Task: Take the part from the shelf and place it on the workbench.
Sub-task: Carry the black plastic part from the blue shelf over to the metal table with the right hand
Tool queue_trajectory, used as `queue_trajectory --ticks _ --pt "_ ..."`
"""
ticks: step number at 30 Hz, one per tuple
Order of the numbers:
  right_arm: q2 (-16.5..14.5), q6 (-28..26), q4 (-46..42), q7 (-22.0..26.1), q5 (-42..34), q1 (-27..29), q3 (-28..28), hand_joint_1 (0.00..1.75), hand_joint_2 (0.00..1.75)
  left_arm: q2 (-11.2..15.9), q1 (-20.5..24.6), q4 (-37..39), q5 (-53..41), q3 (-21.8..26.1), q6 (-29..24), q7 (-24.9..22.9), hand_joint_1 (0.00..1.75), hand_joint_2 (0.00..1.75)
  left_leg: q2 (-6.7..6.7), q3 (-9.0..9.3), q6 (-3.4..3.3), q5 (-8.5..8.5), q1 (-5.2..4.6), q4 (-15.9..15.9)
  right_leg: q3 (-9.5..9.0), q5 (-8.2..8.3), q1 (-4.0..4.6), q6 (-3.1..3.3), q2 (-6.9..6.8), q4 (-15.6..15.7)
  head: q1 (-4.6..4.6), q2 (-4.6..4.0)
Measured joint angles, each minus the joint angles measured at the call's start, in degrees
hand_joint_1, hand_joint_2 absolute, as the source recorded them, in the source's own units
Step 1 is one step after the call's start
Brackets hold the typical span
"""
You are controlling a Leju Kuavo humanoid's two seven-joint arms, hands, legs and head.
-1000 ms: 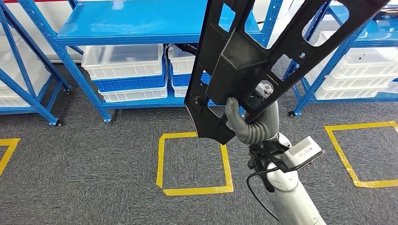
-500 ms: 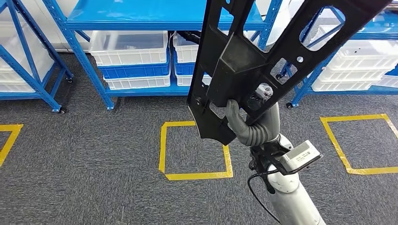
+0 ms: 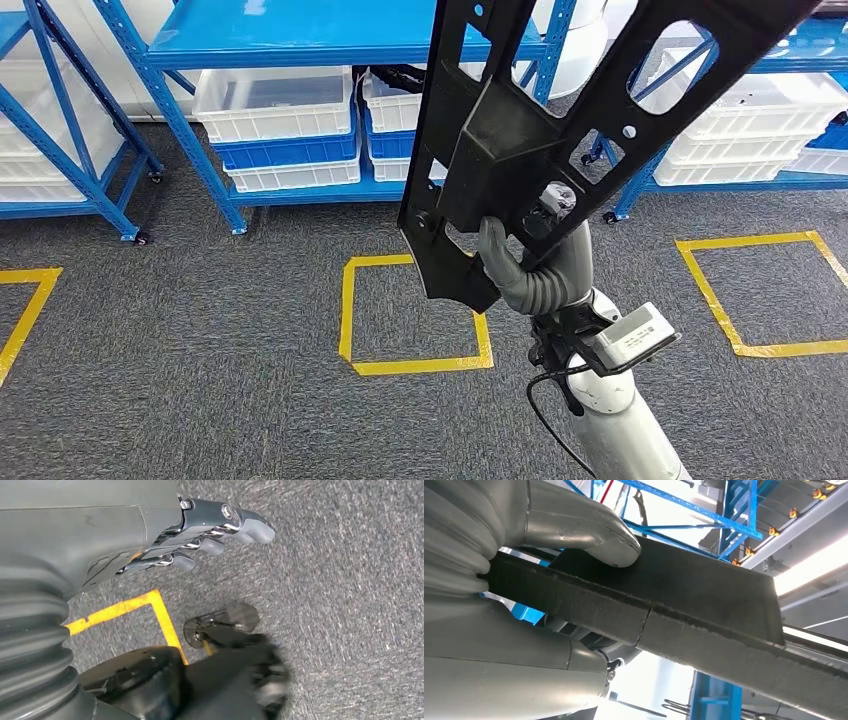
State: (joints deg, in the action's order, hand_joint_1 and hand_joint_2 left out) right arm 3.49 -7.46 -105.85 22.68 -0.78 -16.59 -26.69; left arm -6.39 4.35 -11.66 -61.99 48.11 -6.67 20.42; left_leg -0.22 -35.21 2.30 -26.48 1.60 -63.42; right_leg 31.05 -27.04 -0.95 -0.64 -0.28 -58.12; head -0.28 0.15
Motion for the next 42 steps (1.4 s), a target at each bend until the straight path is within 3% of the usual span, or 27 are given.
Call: queue_trajectory --ticks 1,3,8,14,17,28,34,36,38,40,41,42 --pt "-0.01 -0.01 0.0 0.02 0.02 0.0 0.0 1.75 1.75 -0.02 -0.01 0.01 -0.07 0.01 0.0 -0.02 0.0 1.75 -0.09 1.09 -0.24 0.03 -0.05 1.81 0.16 -0.03 0.11 -0.28 0.01 -0.25 -0.01 0.0" --pt "-0.01 -0.03 0.0 0.05 0.09 -0.06 0.01 1.75 1.75 -0.05 -0.01 0.01 -0.22 0.02 -0.03 -0.05 0.0 1.75 -0.25 1.09 -1.09 0.09 -0.24 2.69 0.51 0.07 0.31 -0.75 0.07 -0.42 -0.03 0.0" --pt "0.01 -0.05 0.0 0.07 0.41 -0.12 0.02 1.75 1.75 -0.06 0.02 0.01 -0.46 0.02 -0.29 -0.07 0.0 1.75 -0.35 0.29 -2.02 0.54 -0.46 3.13 1.47 0.71 0.26 -0.2 0.08 0.06 0.04 0.0" --pt "0.01 -0.03 0.03 0.07 0.56 -0.12 0.0 1.75 1.75 -0.08 0.03 0.01 -0.82 0.02 -0.54 -0.35 0.0 1.75 -0.24 -0.52 -2.81 1.08 -0.9 3.08 1.86 1.67 0.24 -1.59 0.1 0.37 -0.01 0.0" --pt "0.01 0.09 0.14 0.07 0.86 -0.12 0.0 1.75 1.75 -0.07 0.03 0.01 -0.94 0.02 -0.75 -0.5 0.0 1.75 -0.19 -0.8 -2.91 1.37 -0.94 3.07 2.11 1.89 0.26 -1.93 0.1 0.34 -0.02 0.0" --pt "0.01 0.22 0.24 0.09 1.43 -0.12 0.0 1.75 1.75 -0.07 0.05 0.01 -0.96 0.02 -1.01 -0.51 0.0 1.75 -0.14 -0.86 -2.7 1.64 -0.96 2.98 2.33 2.01 0.29 -2.05 0.11 0.02 -0.03 0.01" --pt "0.03 0.24 0.46 0.14 2.13 -0.08 -0.04 1.75 1.75 -0.06 0.04 0.01 -0.96 0.02 -1.01 -0.44 0.0 1.75 -0.18 -0.99 -3.38 2.11 -1.05 3.43 2.63 2.18 0.03 -2.62 0.12 -0.05 -0.05 0.0" --pt "0.1 0.23 0.46 0.23 2.38 -0.02 -0.03 1.75 1.75 -0.08 0.07 0.01 -0.95 0.02 -1.02 -0.32 0.0 1.75 -0.08 -0.93 -4.0 2.67 -0.59 4.14 4.06 0.45 0.0 -2.47 0.17 -2.82 0.1 0.0" --pt "0.25 0.2 0.46 0.28 2.48 0.12 -0.03 1.75 1.75 -0.08 0.07 0.01 -0.94 0.03 -1.04 -0.2 0.0 1.75 -0.02 -1.19 -4.21 3.01 -0.37 4.38 7.22 -3.05 -0.14 -2.14 0.2 -9.78 0.26 0.0" --pt "0.4 0.17 0.48 0.29 2.49 0.42 -0.02 1.75 1.75 -0.08 0.02 0.01 -0.92 0.04 -1.03 -0.16 0.0 1.75 -0.04 -1.58 -3.94 3.22 -0.32 4.36 9.73 -5.37 -0.36 -2.38 0.2 -15.8 0.27 0.0" --pt "0.45 0.16 0.49 0.29 2.49 0.55 -0.03 1.75 1.75 -0.08 -0.01 0.01 -0.92 0.05 -1.03 -0.15 0.0 1.75 -0.06 -1.74 -3.72 3.36 -0.25 4.35 9.63 -5.3 -0.51 -2.8 0.2 -16.05 0.26 0.0" --pt "0.48 0.16 0.5 0.3 2.49 0.63 -0.03 1.75 1.75 -0.08 -0.01 0.01 -0.91 0.06 -1.03 -0.15 0.0 1.75 -0.1 -1.87 -3.47 3.51 -0.11 4.34 8.37 -4.41 -0.68 -3.37 0.2 -14.0 0.26 0.0"
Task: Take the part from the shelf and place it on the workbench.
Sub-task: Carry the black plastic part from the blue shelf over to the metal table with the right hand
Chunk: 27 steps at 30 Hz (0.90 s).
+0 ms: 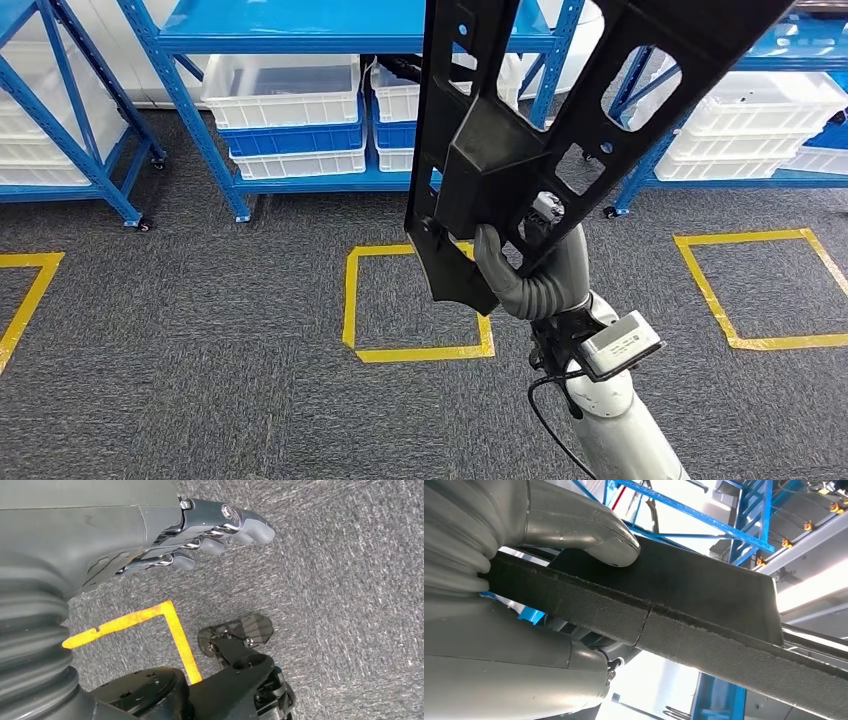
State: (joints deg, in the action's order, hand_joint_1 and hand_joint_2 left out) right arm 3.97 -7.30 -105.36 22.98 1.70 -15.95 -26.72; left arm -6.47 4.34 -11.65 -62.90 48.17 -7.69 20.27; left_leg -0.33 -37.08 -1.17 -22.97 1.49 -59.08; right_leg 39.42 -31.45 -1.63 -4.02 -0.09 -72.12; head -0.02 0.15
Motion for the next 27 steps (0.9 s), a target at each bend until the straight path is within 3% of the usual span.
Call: queue_trajectory --ticks 2,3,5,8,10,12,13,14,15,17,19,21,24,27 --pt "0.01 0.0 0.01 0.01 0.01 0.0 -0.01 1.75 1.75 0.03 0.02 -0.01 0.01 0.01 0.0 0.01 0.0 1.75 -0.14 -0.18 0.7 0.28 0.21 -0.06 -4.41 2.54 -0.34 -1.09 0.03 7.88 0.04 0.0" --pt "0.01 0.0 0.01 0.03 0.02 0.0 -0.01 1.75 1.75 0.06 0.05 -0.02 0.01 0.02 0.0 0.03 0.0 1.75 -0.21 -0.24 1.15 0.39 0.18 -0.09 -6.21 3.48 -0.36 -1.06 0.17 11.09 0.06 0.0" --pt "0.01 -0.03 0.01 0.06 0.03 0.0 -0.01 1.75 1.75 0.13 0.06 -0.03 0.02 0.04 -0.01 0.06 0.0 1.75 -0.3 -0.31 2.1 0.77 0.03 0.14 -7.41 4.18 -0.07 -0.07 0.44 13.48 0.08 0.0" --pt "-0.02 -0.09 0.01 0.08 0.14 0.07 -0.01 1.75 1.75 0.15 -0.06 -0.02 0.02 0.07 -0.01 0.09 0.0 1.75 -0.16 -0.57 3.04 0.69 0.33 -0.04 -7.15 4.92 -0.02 1.6 0.47 13.38 0.02 0.0" --pt "-0.06 -0.11 0.01 0.09 0.19 0.09 -0.01 1.75 1.75 0.18 -0.06 -0.02 0.02 0.08 -0.01 0.1 0.0 1.75 0.04 -2.33 3.17 -2.43 0.38 -4.57 -7.09 5.22 -0.08 2.5 0.28 13.47 -0.02 0.0" --pt "-0.08 -0.15 0.01 0.1 0.2 0.21 -0.01 1.75 1.75 0.2 -0.07 -0.02 0.01 0.1 0.0 0.1 0.0 1.75 0.1 -5.48 3.11 -6.63 0.26 -12.62 -6.97 5.31 0.36 3.07 0.03 13.45 0.0 0.0" --pt "-0.08 -0.16 0.02 0.1 0.2 0.3 -0.01 1.75 1.75 0.2 -0.09 -0.01 -0.01 0.1 0.0 0.1 0.0 1.75 0.1 -6.57 3.05 -7.72 0.23 -15.51 -6.9 5.35 0.59 3.19 -0.06 13.44 0.01 0.0" --pt "-0.08 -0.17 0.02 0.1 0.22 0.39 -0.01 1.75 1.75 0.2 -0.12 -0.01 -0.02 0.11 0.0 0.1 0.0 1.75 0.1 -6.7 2.9 -7.79 0.21 -16.45 -6.87 5.37 0.79 3.24 -0.13 13.43 0.02 0.0" --pt "-0.08 -0.17 0.03 0.1 0.26 0.45 -0.01 1.75 1.75 0.21 -0.13 0.0 -0.02 0.11 0.0 0.1 0.0 1.75 0.12 -5.63 2.67 -6.84 0.16 -14.95 -6.87 5.39 0.94 3.29 -0.19 13.42 0.02 0.0" --pt "-0.08 -0.17 0.03 0.11 0.33 0.49 -0.01 1.75 1.75 0.28 -0.09 0.0 -0.02 0.11 0.0 0.1 0.0 1.75 0.48 -1.16 1.97 -3.88 -0.08 -7.36 -6.97 5.37 1.13 3.26 -0.26 13.39 0.02 0.0" --pt "-0.07 -0.2 0.03 0.12 0.36 0.49 -0.01 1.75 1.75 0.36 0.01 0.0 -0.03 0.11 0.0 0.1 0.0 1.75 0.89 1.78 1.46 -2.53 -0.53 -1.78 -6.84 5.34 1.45 3.08 -0.38 13.3 0.09 0.0" --pt "-0.07 -0.23 0.03 0.13 0.37 0.51 -0.02 1.75 1.75 0.38 0.03 0.0 -0.04 0.1 0.0 0.1 0.0 1.75 0.8 1.93 1.15 -2.47 -0.98 -0.82 -6.61 5.39 1.56 2.77 -0.66 13.32 0.12 0.0" --pt "-0.04 -0.27 0.01 0.13 0.38 0.52 -0.02 1.75 1.75 0.35 0.03 0.0 -0.04 0.11 0.0 0.1 0.0 1.75 0.36 1.84 0.16 -1.81 -0.74 -0.16 -5.58 4.41 1.39 2.19 -0.77 11.81 0.14 0.0" --pt "0.09 -0.33 0.01 0.15 0.41 0.61 -0.01 1.75 1.75 0.36 0.12 0.0 -0.04 0.11 -0.01 0.1 0.0 1.75 -0.08 1.48 -0.46 -1.4 -0.58 0.04 -0.91 -0.02 1.11 2.34 -0.3 2.08 0.24 0.0"
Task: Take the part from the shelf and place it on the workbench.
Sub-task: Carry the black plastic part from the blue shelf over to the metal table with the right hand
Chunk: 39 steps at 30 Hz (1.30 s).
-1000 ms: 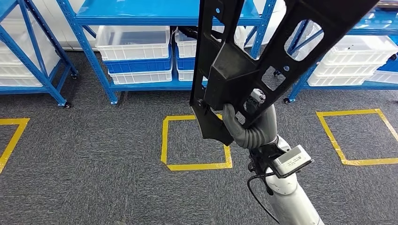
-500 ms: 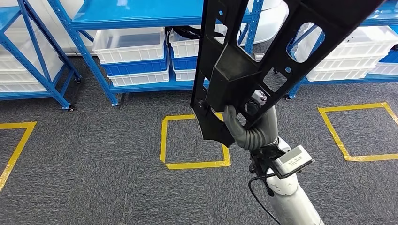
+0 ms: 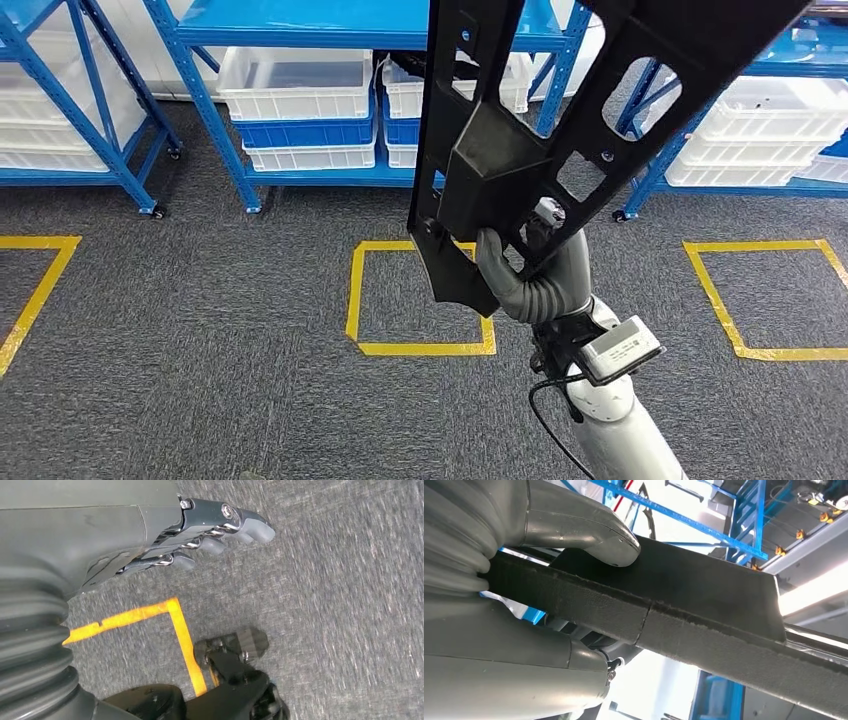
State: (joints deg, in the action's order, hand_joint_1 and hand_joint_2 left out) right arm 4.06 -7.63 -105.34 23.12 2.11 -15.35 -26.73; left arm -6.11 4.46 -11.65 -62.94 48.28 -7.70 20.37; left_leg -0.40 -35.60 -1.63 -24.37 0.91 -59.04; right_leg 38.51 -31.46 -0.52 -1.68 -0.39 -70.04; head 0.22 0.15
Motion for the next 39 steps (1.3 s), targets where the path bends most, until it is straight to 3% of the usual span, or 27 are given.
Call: queue_trajectory --ticks 2,3,5,6,8,11,12,14,16,18,19,21,23,27,29,31,32,33,34,36,38,39 --pt "0.13 -0.03 0.01 0.02 0.03 0.21 0.0 1.75 1.75 -0.01 -0.06 0.0 -0.01 0.01 0.01 -0.01 0.0 1.75 -0.33 -0.21 0.01 0.11 0.02 -0.02 2.34 -1.39 -0.21 -0.39 0.11 -4.84 0.0 0.0" --pt "0.17 -0.04 0.02 0.04 0.06 0.29 0.0 1.75 1.75 -0.03 -0.1 0.0 -0.01 0.02 0.01 -0.01 0.0 1.75 -0.53 -0.25 0.08 0.18 0.06 -0.03 1.93 -0.76 -0.32 -0.89 0.12 -4.06 0.0 0.0" --pt "0.2 -0.07 0.01 0.18 0.18 0.35 0.0 1.75 1.75 -0.08 -0.09 0.0 -0.02 0.02 0.01 -0.02 0.0 1.75 -0.96 -0.26 0.41 0.36 0.21 -0.04 -2.02 2.3 -0.61 -1.96 0.32 3.69 0.03 0.0" --pt "0.19 -0.07 0.01 0.26 0.23 0.37 -0.01 1.75 1.75 -0.09 -0.06 0.0 -0.02 0.02 0.01 -0.02 0.0 1.75 -1.19 -0.29 0.69 0.43 0.14 -0.05 -4.0 3.63 -0.58 -2.12 0.55 7.64 0.05 0.0" --pt "0.17 -0.1 -0.02 0.39 0.35 0.42 0.0 1.75 1.75 -0.08 -0.07 0.0 -0.05 0.02 0.01 -0.02 0.0 1.75 -1.49 -0.38 1.37 0.64 -0.03 0.02 -6.01 4.85 -0.4 -1.57 0.89 11.59 0.03 0.0" --pt "0.16 -0.16 -0.03 0.46 0.61 0.57 0.0 1.75 1.75 -0.03 -0.21 0.0 -0.49 0.02 -0.58 -0.14 0.0 1.75 -1.55 -0.5 2.51 1.0 0.1 0.28 -6.04 5.54 -0.3 -0.12 0.65 11.88 -0.01 0.0" --pt "0.14 -0.17 -0.04 0.49 0.74 0.61 0.0 1.75 1.75 -0.02 -0.23 0.0 -0.75 0.02 -1.02 -0.26 0.0 1.75 -1.3 -0.89 2.78 0.35 0.16 -0.55 -6.04 5.78 -0.47 0.37 0.5 12.03 -0.07 0.0" --pt "0.12 -0.19 -0.05 0.63 1.15 0.78 0.0 1.75 1.75 -0.01 -0.21 0.0 -1.14 0.02 -1.82 -0.49 0.0 1.75 -0.59 -3.15 3.08 -3.05 0.22 -5.9 -6.03 6.06 -0.69 1.1 0.12 12.23 -0.2 0.0" --pt "0.14 -0.22 -0.05 0.88 1.75 1.26 0.0 1.75 1.75 -0.01 -0.24 0.01 -1.37 0.02 -2.1 -0.6 0.0 1.75 -0.18 -6.35 3.32 -6.84 0.26 -13.64 -5.9 6.11 -0.49 1.44 -0.25 12.21 -0.25 0.0" --pt "0.18 -0.36 -0.07 1.17 2.32 2.03 0.0 1.75 1.75 0.01 -0.31 0.02 -1.54 0.02 -1.96 -0.61 0.0 1.75 -0.01 -6.9 3.37 -7.23 0.28 -16.01 -5.85 6.13 -0.32 1.49 -0.62 12.17 -0.25 0.0" --pt "0.21 -0.46 -0.16 1.3 2.57 2.46 -0.01 1.75 1.75 0.05 -0.35 0.02 -1.62 0.02 -1.76 -0.61 0.0 1.75 0.15 -5.32 3.28 -5.92 0.29 -13.61 -5.89 6.13 -0.29 1.48 -0.79 12.14 -0.25 0.0" --pt "0.26 -0.7 -0.55 1.5 2.9 3.16 -0.01 1.75 1.75 0.18 -0.35 0.02 -1.79 0.02 -1.24 -0.6 0.0 1.75 0.98 -0.52 2.97 -3.07 0.23 -5.61 -5.95 6.07 -0.1 1.36 -1.03 11.96 -0.26 0.0" --pt "0.33 -0.92 -1.1 1.6 3.06 3.64 -0.01 1.75 1.75 0.26 -0.33 0.02 -1.96 -0.01 -0.8 -0.6 0.0 1.75 1.45 2.06 2.45 -1.98 0.0 -0.76 -5.85 6.04 0.27 0.95 -1.23 11.78 -0.14 0.0" --pt "0.54 -1.16 -1.81 1.62 3.14 4.37 0.01 1.75 1.75 0.31 -0.46 0.02 -2.2 -0.03 -0.61 -0.63 0.0 1.75 0.74 1.74 0.96 -1.33 -0.17 0.1 -5.06 5.75 0.18 -0.27 -1.33 11.17 -0.05 0.0" --pt "0.73 -1.25 -2.09 1.62 3.14 4.6 0.02 1.75 1.75 0.33 -0.44 0.02 -2.33 -0.07 -0.34 -0.62 0.0 1.75 0.39 1.5 0.26 -0.84 0.08 0.34 -2.74 3.18 0.06 -0.28 -0.55 6.41 0.04 0.0" --pt "0.91 -1.32 -2.22 1.62 3.11 4.97 0.04 1.75 1.75 0.36 -0.49 0.02 -2.44 -0.1 -0.05 -0.61 0.0 1.75 -0.09 1.06 -0.05 -0.59 0.06 0.33 0.83 -0.22 0.0 -0.12 -0.01 -1.42 0.07 0.0" --pt "1.0 -1.34 -2.24 1.62 3.1 5.2 0.05 1.75 1.75 0.36 -0.58 0.02 -2.46 -0.11 0.01 -0.61 0.0 1.75 -0.34 0.88 -0.07 -0.48 0.06 0.32 2.06 -1.1 -0.05 -0.28 0.08 -4.1 0.05 0.0" --pt "1.07 -1.36 -2.25 1.62 3.1 5.4 0.05 1.75 1.75 0.37 -0.69 0.03 -2.48 -0.11 0.02 -0.61 0.0 1.75 -0.6 0.75 -0.03 -0.38 0.06 0.31 2.25 -1.09 -0.11 -0.62 0.11 -4.67 0.06 0.0" --pt "1.11 -1.37 -2.26 1.62 3.1 5.53 0.06 1.75 1.75 0.36 -0.8 0.04 -2.49 -0.11 0.04 -0.61 0.0 1.75 -0.85 0.68 0.08 -0.27 0.08 0.31 1.21 -0.24 -0.19 -1.08 0.12 -2.83 0.05 0.0" --pt "1.16 -1.37 -2.37 1.62 3.1 5.59 0.07 1.75 1.75 0.31 -0.91 0.06 -2.51 -0.12 0.09 -0.61 0.0 1.75 -1.38 0.63 0.46 -0.04 0.08 0.29 -3.31 2.5 -0.28 -1.7 0.48 5.55 0.07 0.0" --pt "1.16 -1.38 -2.54 1.63 3.1 5.59 0.07 1.75 1.75 0.28 -0.95 0.07 -2.52 -0.13 0.11 -0.6 0.0 1.75 -1.79 0.54 1.05 0.12 -0.08 0.27 -6.33 4.24 -0.07 -1.24 0.86 11.5 0.03 0.0" --pt "1.17 -1.4 -2.58 1.64 3.1 5.6 0.08 1.75 1.75 0.29 -0.99 0.07 -2.52 -0.13 0.1 -0.6 0.0 1.75 -1.89 0.5 1.42 0.2 -0.13 0.34 -6.55 4.46 0.12 -0.7 0.94 12.23 0.01 0.0"
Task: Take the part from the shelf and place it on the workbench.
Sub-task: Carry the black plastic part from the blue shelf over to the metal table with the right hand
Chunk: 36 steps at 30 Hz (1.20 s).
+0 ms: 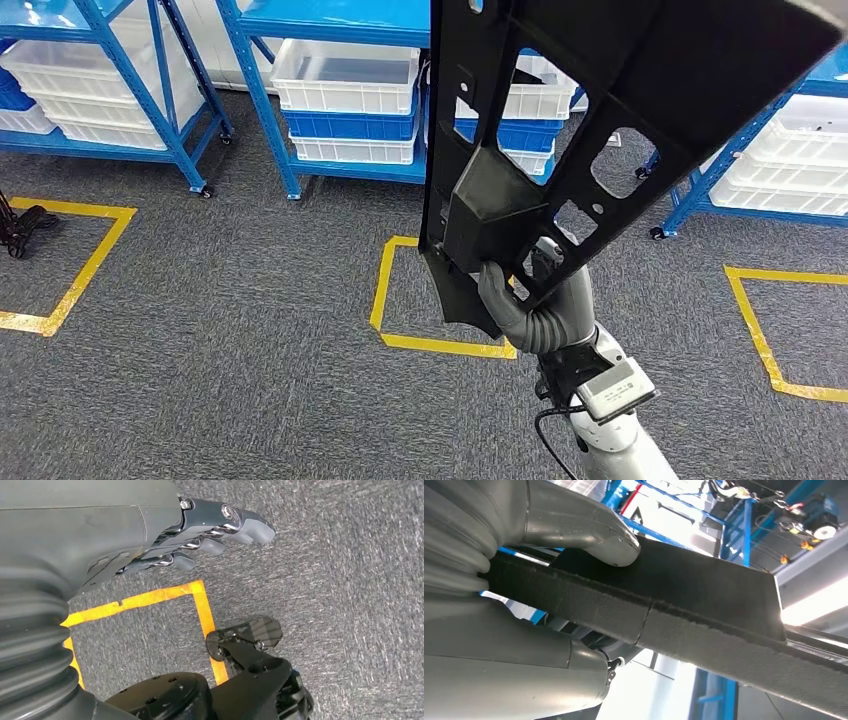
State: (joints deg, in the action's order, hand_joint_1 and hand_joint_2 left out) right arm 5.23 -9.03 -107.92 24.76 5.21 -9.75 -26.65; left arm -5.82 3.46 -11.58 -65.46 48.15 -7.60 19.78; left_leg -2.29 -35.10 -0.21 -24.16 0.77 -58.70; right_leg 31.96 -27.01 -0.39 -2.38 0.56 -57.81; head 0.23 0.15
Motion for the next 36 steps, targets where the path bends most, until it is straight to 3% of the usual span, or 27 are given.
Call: queue_trajectory --ticks 2,4,7,8,9,10,12,14,18,20,22,24,25,26,28,30,33,34,36 --pt "0.01 -0.03 -0.07 -0.01 -0.01 0.0 0.0 1.75 1.75 0.02 -0.12 0.0 0.0 0.0 -0.01 0.01 0.0 1.75 0.02 -0.1 0.76 0.18 0.13 0.14 -0.05 0.52 0.02 1.07 -0.22 0.14 -0.02 0.0" --pt "-0.03 -0.04 -0.17 -0.01 -0.01 0.01 -0.01 1.75 1.75 0.05 -0.22 0.0 0.0 0.0 -0.01 0.01 0.0 1.75 0.71 -0.93 1.31 -1.17 0.26 -1.7 -0.3 1.08 -0.33 1.93 -0.52 0.45 -0.12 0.0" --pt "-0.06 -0.16 -0.25 0.0 0.06 0.09 -0.01 1.75 1.75 0.07 -0.26 0.01 -0.05 -0.01 -0.01 0.01 0.0 1.75 1.67 -5.36 1.86 -6.91 0.34 -12.01 -0.32 1.32 -0.37 2.35 -1.06 0.51 -0.28 0.0" --pt "-0.05 -0.33 -0.25 0.0 0.16 0.17 -0.01 1.75 1.75 0.07 -0.28 0.01 -0.18 -0.01 -0.01 0.03 0.0 1.75 1.76 -6.77 1.99 -8.13 0.37 -15.21 -0.3 1.31 -0.31 2.34 -1.26 0.49 -0.27 0.0" --pt "-0.04 -0.62 -0.27 0.0 0.32 0.33 0.03 1.75 1.75 0.08 -0.31 0.02 -0.33 -0.02 -0.03 0.1 0.0 1.75 1.84 -7.3 2.06 -8.26 0.38 -16.53 -0.3 1.3 -0.27 2.33 -1.45 0.47 -0.27 0.0" --pt "-0.03 -0.99 -0.3 0.0 0.49 0.55 0.14 1.75 1.75 0.1 -0.33 0.02 -0.52 -0.03 -0.08 0.21 0.0 1.75 1.95 -6.71 2.04 -7.31 0.4 -15.54 -0.34 1.29 -0.25 2.32 -1.63 0.46 -0.29 0.0" --pt "0.09 -2.0 -0.57 0.06 0.98 1.17 0.7 1.75 1.75 0.24 -0.33 0.02 -0.89 -0.04 -0.33 0.45 0.0 1.75 2.73 -2.64 1.82 -3.7 0.43 -7.9 -0.52 1.18 -0.22 2.15 -1.94 0.42 -0.32 0.0" --pt "0.39 -3.12 -1.17 0.3 1.68 1.93 1.63 1.75 1.75 0.34 -0.25 0.01 -1.05 -0.04 -0.58 0.6 0.0 1.75 3.41 0.61 1.3 -1.6 0.23 -1.58 -0.53 0.95 0.16 1.68 -2.27 0.23 -0.21 0.0" --pt "1.57 -4.63 -2.83 0.75 3.38 3.5 3.57 1.75 1.75 0.43 -0.35 0.0 0.13 0.04 -1.45 1.12 0.0 1.75 2.66 0.78 -0.23 -1.07 -0.28 -0.09 -0.16 0.72 0.18 0.57 -2.76 0.06 0.02 0.0" --pt "2.29 -4.91 -3.81 0.8 3.93 4.18 4.45 1.75 1.75 0.56 -0.39 0.0 0.61 0.15 -1.96 0.45 0.0 1.75 2.27 0.66 -1.0 -0.68 -0.06 0.21 1.63 -1.17 0.06 0.41 -1.97 -3.37 0.14 0.0" --pt "2.86 -5.07 -4.45 0.82 4.24 4.87 5.18 1.75 1.75 0.71 -0.49 0.0 0.84 0.28 -2.14 -0.81 0.0 1.75 1.83 0.38 -1.4 -0.51 0.0 0.24 5.37 -4.41 -0.08 0.7 -1.07 -10.84 0.26 0.0" --pt "3.18 -5.19 -4.61 0.8 4.34 5.7 5.65 1.75 1.75 0.75 -0.8 0.01 1.11 0.6 -2.14 -1.89 0.0 1.75 1.31 0.17 -1.47 -0.45 -0.03 0.23 8.16 -6.02 -0.15 0.49 -0.86 -16.24 0.28 0.0" --pt "3.31 -5.23 -4.62 0.78 4.37 6.08 5.79 1.75 1.75 0.75 -1.01 0.01 1.21 0.81 -2.12 -2.35 0.0 1.75 1.02 0.16 -1.47 -0.43 -0.03 0.23 7.97 -5.46 -0.21 0.09 -0.84 -15.73 0.28 0.0" --pt "3.4 -5.28 -4.63 0.76 4.38 6.37 5.86 1.75 1.75 0.73 -1.21 0.02 1.25 0.97 -2.1 -2.75 0.0 1.75 0.75 0.19 -1.44 -0.41 -0.03 0.23 6.65 -4.15 -0.29 -0.37 -0.8 -13.02 0.28 0.0" --pt "3.54 -5.35 -4.73 0.75 4.46 6.8 5.98 1.75 1.75 0.63 -1.44 0.02 1.2 1.13 -2.08 -3.43 0.0 1.75 0.19 0.24 -1.22 -0.32 -0.12 0.21 2.55 -1.06 -0.32 -0.96 -0.42 -4.82 0.27 0.0" --pt "3.65 -5.41 -4.91 0.76 4.52 7.17 6.14 1.75 1.75 0.55 -1.53 0.02 1.15 1.22 -2.08 -3.79 0.0 1.75 -0.19 0.2 -0.74 -0.27 -0.31 0.19 0.35 0.43 -0.12 -0.5 -0.11 -0.19 0.24 0.0" --pt "3.9 -5.49 -5.05 0.71 4.45 7.67 6.29 1.75 1.75 0.54 -1.89 0.02 1.08 1.48 -2.03 -4.35 0.0 1.75 -0.12 0.04 0.29 -0.22 -0.17 0.18 -0.04 0.98 -0.06 0.83 -0.3 0.5 0.19 0.0" --pt "3.96 -5.49 -5.07 0.62 4.49 7.86 6.33 1.75 1.75 0.52 -2.02 0.02 0.97 1.55 -1.96 -4.54 0.0 1.75 0.26 -0.26 0.57 -0.7 -0.13 -0.47 -0.13 1.18 -0.23 1.22 -0.4 0.62 0.15 0.0" --pt "3.99 -5.48 -5.1 0.27 4.66 8.36 6.37 1.75 1.75 0.44 -2.13 0.02 0.59 1.62 -1.59 -4.73 0.0 1.75 1.18 -2.31 0.95 -3.61 -0.07 -5.11 -0.25 1.41 -0.56 1.9 -0.76 0.82 -0.04 0.0"
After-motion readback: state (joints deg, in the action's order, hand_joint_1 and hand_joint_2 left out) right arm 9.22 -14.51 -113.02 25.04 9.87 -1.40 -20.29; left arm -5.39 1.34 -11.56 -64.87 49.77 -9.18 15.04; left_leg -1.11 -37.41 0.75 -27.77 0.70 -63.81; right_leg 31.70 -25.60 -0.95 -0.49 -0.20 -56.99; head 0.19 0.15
